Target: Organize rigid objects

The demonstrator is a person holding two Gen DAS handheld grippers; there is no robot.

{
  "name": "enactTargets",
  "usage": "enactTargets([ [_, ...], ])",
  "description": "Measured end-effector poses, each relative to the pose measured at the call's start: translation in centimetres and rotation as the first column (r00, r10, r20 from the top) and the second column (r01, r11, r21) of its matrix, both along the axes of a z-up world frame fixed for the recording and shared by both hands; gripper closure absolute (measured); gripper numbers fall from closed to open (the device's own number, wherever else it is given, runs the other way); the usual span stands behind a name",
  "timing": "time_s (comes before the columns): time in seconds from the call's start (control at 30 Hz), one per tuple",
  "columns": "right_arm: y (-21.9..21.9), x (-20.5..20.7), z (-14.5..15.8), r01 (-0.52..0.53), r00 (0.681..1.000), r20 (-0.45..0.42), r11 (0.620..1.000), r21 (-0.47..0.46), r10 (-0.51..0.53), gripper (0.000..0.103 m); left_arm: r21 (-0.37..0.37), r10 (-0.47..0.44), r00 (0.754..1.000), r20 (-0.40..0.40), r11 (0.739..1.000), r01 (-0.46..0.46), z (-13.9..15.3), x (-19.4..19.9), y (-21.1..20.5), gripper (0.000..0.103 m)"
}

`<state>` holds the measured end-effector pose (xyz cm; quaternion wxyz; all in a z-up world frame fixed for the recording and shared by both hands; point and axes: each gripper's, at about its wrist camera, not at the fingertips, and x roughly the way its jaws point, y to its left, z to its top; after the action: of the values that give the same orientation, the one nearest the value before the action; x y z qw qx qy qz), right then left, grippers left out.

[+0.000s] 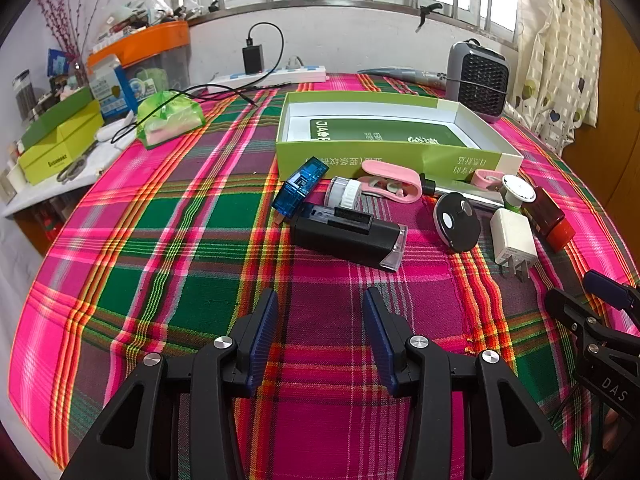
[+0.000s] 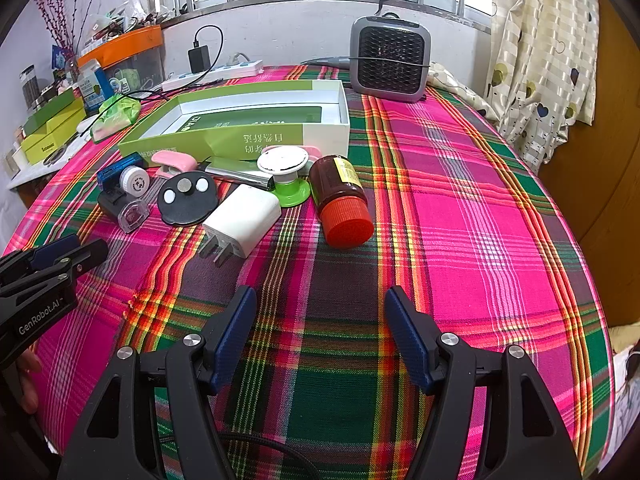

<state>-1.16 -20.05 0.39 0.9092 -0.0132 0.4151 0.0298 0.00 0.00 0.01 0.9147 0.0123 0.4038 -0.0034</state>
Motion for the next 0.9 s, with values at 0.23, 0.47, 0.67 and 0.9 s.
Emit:
enactTargets([
  [0.23,0.0,0.0,-0.01,0.0,1.0,0.0,1.0,0.0,0.0,0.036,0.0,0.0,1.0,0.0,1.0,0.0,0.0,0.0,0.01,0.061],
  [0.47,-0.01,0.0,0.0,0.0,1.0,0.0,1.0,0.0,0.0,0.036,0.001,0.0,1.0,0.0,1.0,0.0,-0.01,0.0,-0.04,0.061],
  [0.67,0.0,0.0,0.0,0.0,1.0,0.0,1.0,0.001,0.0,0.036,0.006,-0.007,1.0,0.0,1.0,0.007,-0.02,0.02,0.02,0.06],
  [0.9,-0.03,0.0,-0.03,-0.012,1.0,-0.003,1.0,0.002,0.012,0.036,-0.002,-0.045,0.999,-0.012,0.999,0.045,0.1,0.18,0.69,0.061],
])
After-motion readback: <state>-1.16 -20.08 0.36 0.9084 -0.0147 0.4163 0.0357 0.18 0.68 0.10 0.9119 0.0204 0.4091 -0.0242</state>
